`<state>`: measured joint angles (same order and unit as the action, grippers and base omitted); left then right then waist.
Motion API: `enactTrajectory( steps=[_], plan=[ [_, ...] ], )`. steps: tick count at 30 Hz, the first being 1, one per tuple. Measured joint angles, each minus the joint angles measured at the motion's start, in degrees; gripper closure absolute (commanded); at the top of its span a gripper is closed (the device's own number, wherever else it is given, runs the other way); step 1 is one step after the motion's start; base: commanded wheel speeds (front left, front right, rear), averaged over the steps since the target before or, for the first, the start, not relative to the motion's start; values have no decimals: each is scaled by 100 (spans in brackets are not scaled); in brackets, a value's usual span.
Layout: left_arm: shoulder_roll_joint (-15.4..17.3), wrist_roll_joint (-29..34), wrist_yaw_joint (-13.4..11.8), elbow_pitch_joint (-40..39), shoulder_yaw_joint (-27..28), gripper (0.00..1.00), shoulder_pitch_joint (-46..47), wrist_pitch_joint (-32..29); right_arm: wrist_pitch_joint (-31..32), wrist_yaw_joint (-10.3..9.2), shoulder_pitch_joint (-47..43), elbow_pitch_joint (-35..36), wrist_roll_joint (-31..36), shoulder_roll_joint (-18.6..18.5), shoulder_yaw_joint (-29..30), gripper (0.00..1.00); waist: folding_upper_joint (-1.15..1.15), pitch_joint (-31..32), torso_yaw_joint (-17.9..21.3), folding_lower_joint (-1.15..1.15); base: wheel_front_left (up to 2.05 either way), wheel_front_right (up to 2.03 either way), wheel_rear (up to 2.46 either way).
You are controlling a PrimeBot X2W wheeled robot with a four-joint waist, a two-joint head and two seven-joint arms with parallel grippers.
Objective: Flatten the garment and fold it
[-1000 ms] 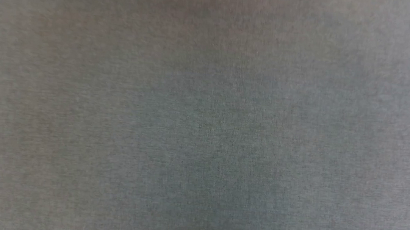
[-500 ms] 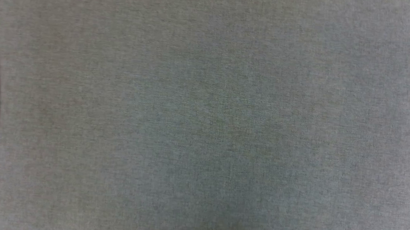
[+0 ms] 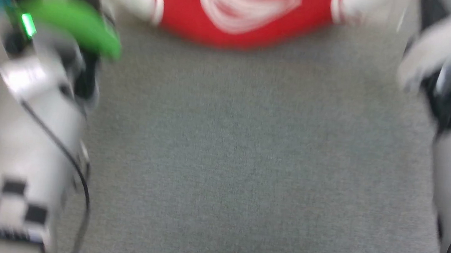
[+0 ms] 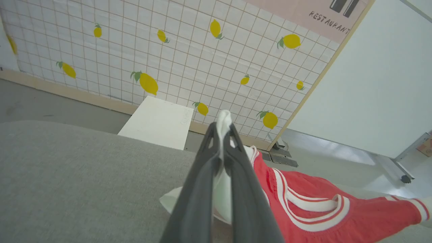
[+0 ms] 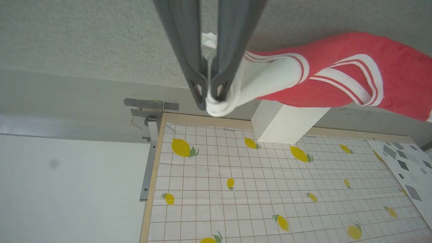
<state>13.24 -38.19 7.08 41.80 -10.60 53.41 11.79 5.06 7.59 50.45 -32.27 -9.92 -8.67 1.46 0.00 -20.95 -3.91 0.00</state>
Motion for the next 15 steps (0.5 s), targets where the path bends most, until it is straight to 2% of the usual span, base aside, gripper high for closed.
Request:
enactTrajectory(
  steps=[5,9,15],
  plan=[
    [-188,-594,0,-594,144,100,-1758,147,55,0,-1666,387,-648,53,100,100,0,611,5,0,0,0,0],
    [-266,-781,-73,-1120,275,100,-3087,148,76,-1,-2674,713,-968,87,417,100,0,1070,21,0,0,0,0],
    [-280,-1035,-532,-2073,466,100,-4571,49,309,-1,-3869,1399,-1236,215,879,100,0,1669,54,-1,0,0,0]
  ],
)
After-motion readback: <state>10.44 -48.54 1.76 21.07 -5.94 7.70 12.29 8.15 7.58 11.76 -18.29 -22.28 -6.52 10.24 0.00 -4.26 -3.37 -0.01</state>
